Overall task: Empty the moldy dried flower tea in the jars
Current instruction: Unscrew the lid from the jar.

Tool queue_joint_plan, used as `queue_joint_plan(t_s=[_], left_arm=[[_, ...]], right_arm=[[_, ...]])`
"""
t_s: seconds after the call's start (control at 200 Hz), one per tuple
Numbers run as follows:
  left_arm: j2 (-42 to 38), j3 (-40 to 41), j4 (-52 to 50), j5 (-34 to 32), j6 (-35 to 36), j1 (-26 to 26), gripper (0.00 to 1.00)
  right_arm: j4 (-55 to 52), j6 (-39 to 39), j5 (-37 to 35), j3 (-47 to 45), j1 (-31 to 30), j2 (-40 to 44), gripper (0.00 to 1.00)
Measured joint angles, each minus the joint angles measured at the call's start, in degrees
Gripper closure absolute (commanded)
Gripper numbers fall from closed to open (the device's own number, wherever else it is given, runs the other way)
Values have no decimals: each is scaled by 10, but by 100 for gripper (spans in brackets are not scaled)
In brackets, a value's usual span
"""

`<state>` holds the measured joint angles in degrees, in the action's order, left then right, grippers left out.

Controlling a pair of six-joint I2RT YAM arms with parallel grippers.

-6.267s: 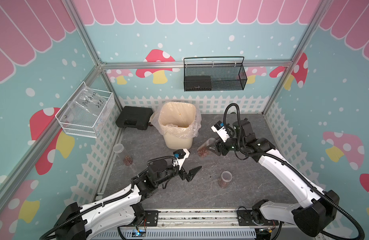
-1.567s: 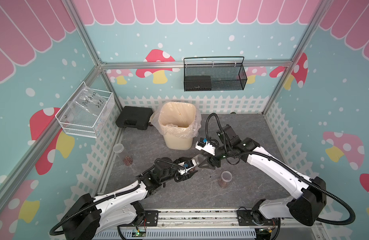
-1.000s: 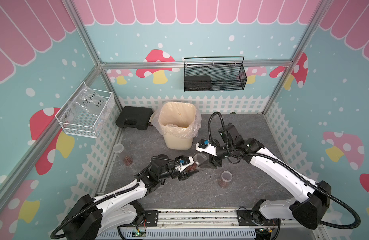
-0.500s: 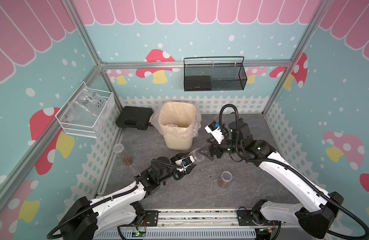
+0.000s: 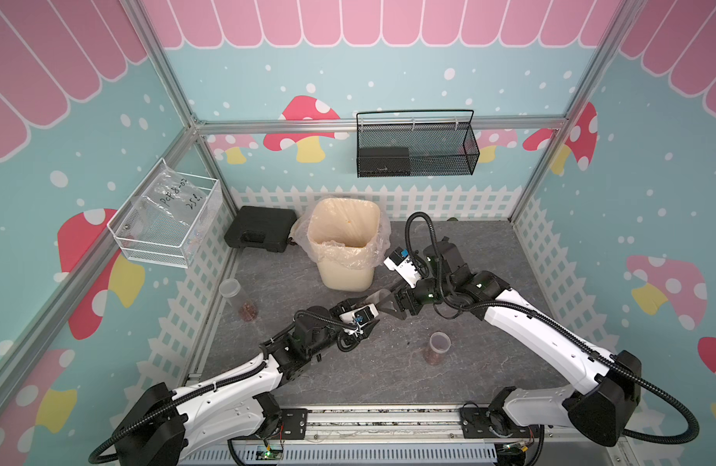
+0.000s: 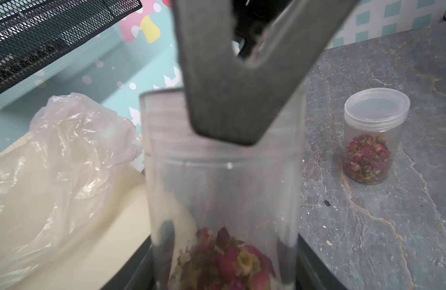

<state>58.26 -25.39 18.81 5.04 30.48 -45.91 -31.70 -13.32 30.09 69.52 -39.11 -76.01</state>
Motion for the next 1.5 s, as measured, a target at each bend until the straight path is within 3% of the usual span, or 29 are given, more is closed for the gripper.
queue_joint_plan(t_s=[0.225, 0.355, 0.505, 0.655, 0.715, 0.886, 1.066, 1.291, 1.501], left_arm=[[0, 0, -20, -1, 0, 0, 76], [0, -1, -32, 36, -8, 5, 78], [1, -3, -34, 146, -38, 32, 78], [9, -11, -28, 220, -62, 49, 78], [13, -11, -29, 235, -69, 53, 78], [23, -11, -33, 237, -76, 55, 78], [9, -11, 7, 166, -64, 48, 78], [8, -11, 11, 86, -29, 38, 78], [8, -11, 11, 38, -8, 17, 78]], right_arm=[[-13, 38, 9, 2, -3, -7, 75], [-42, 143, 13, 7, -3, -7, 78], [-57, 308, 17, 4, -10, 14, 81], [-82, 402, 26, 17, -11, 21, 81], [-95, 422, 28, 25, -11, 13, 76], [-105, 422, 29, 31, -11, 0, 37], [-51, 282, -2, 42, -10, 26, 13], [19, 110, -51, 41, -7, 106, 2], [16, 20, -57, 41, -7, 46, 1]])
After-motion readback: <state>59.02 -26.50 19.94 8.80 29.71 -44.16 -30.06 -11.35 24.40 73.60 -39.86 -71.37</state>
